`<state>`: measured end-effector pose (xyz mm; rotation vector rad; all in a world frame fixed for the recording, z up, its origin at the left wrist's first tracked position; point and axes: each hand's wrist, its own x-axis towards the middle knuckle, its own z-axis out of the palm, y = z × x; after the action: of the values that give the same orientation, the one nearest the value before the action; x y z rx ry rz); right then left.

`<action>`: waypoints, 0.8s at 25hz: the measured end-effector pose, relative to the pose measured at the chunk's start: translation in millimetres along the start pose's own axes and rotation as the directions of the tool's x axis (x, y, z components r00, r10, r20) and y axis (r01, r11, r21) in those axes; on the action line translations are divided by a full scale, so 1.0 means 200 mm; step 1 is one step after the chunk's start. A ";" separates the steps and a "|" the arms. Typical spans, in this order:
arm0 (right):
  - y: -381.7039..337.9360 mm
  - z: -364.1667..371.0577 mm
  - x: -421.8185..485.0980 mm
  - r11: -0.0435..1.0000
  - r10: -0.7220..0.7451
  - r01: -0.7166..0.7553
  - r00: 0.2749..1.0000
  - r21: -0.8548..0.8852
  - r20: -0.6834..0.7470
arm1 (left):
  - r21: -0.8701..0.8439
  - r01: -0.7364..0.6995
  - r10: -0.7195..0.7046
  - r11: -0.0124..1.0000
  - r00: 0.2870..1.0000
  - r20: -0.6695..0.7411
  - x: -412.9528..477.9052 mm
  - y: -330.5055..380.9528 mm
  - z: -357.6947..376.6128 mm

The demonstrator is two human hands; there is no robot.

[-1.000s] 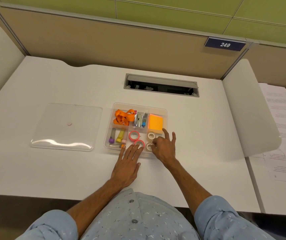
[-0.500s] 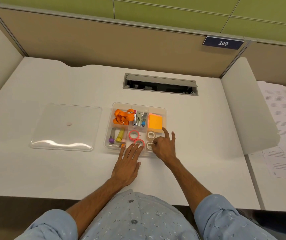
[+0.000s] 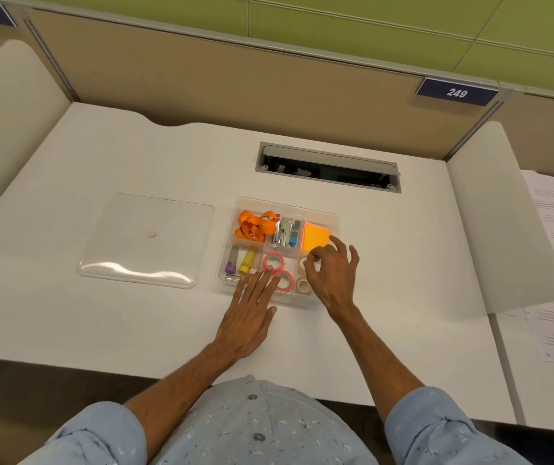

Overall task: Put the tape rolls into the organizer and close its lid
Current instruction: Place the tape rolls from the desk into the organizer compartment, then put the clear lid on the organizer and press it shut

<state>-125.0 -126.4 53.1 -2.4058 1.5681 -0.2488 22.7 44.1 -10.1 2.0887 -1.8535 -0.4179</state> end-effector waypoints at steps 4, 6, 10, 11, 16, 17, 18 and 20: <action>-0.31 0.09 0.02 0.979 -0.191 0.190 0.981 0.074 0.006 | -0.020 0.104 -0.105 0.994 0.991 -0.080 -0.06 -0.20 -0.13; -0.50 0.16 -0.01 0.947 -0.316 0.312 0.947 0.080 0.053 | -0.044 0.201 -0.205 0.979 0.973 -0.109 -0.11 -0.34 -0.20; -0.83 0.32 -0.08 0.868 -0.496 0.484 0.843 0.107 0.210 | -0.072 0.353 -0.360 0.933 0.926 -0.115 -0.28 -0.64 -0.31; -0.89 0.36 -0.09 0.843 -0.534 0.530 0.809 0.087 0.244 | -0.062 0.367 -0.372 0.928 0.922 -0.109 -0.32 -0.70 -0.33; -1.11 0.52 -0.16 0.787 -0.555 0.615 0.741 -0.050 0.379 | 0.031 0.448 -0.448 0.893 0.894 -0.017 -0.45 -0.95 -0.38; -1.14 0.55 -0.17 0.792 -0.540 0.608 0.743 -0.061 0.395 | 0.049 0.443 -0.443 0.895 0.896 -0.003 -0.47 -0.98 -0.38; -1.16 0.56 -0.17 0.800 -0.524 0.596 0.749 -0.068 0.405 | 0.060 0.429 -0.430 0.901 0.903 0.005 -0.48 -1.01 -0.38; -1.20 0.58 -0.17 0.817 -0.495 0.570 0.770 -0.086 0.403 | 0.068 0.398 -0.400 0.915 0.916 0.019 -0.50 -1.05 -0.39</action>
<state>102.1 11.2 16.2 -2.8086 0.7458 0.2663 231.7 170.1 -26.9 2.5224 -1.4623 -0.4951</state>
